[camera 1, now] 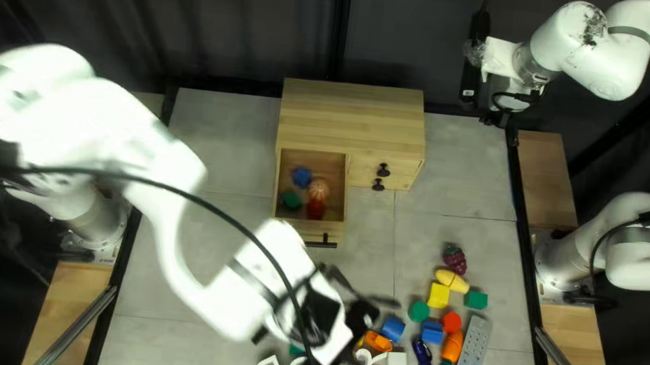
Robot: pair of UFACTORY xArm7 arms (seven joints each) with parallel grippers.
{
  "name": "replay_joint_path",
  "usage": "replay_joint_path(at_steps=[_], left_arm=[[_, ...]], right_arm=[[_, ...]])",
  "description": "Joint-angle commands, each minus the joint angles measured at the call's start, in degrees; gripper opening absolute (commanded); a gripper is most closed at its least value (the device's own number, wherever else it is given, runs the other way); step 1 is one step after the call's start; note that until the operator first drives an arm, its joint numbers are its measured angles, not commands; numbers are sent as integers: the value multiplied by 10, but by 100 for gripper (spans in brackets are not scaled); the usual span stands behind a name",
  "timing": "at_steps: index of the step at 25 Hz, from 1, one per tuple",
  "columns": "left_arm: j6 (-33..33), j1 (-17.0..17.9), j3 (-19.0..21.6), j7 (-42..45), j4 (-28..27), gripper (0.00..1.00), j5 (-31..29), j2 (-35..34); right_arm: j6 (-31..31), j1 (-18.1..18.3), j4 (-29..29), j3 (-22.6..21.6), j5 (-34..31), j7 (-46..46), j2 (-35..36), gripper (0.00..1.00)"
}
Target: Open drawers and place objects into drawer and close
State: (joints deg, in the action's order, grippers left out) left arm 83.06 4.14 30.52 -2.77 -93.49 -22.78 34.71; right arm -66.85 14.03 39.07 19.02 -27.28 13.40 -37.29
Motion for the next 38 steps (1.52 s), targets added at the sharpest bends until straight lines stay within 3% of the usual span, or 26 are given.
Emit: replay_joint_path(at_steps=[1,20,33,35,37,38], left_arm=[[-6,6,-6,-15,-17,100,-13,35],[-37,-27,-36,-21,33,100,-33,53],[-78,-50,-42,-17,86,94,-37,40],[-81,-52,-42,-17,91,84,-37,37],[-85,-54,-41,-17,96,58,-36,35],[-87,-55,-41,-17,98,56,-36,35]], right_arm=[[0,0,0,0,0,0,0,100],[0,0,0,0,0,0,0,100],[0,0,0,0,0,0,0,100],[0,0,0,0,0,0,0,100],[0,0,0,0,0,0,0,100],[0,0,0,0,0,0,0,100]])
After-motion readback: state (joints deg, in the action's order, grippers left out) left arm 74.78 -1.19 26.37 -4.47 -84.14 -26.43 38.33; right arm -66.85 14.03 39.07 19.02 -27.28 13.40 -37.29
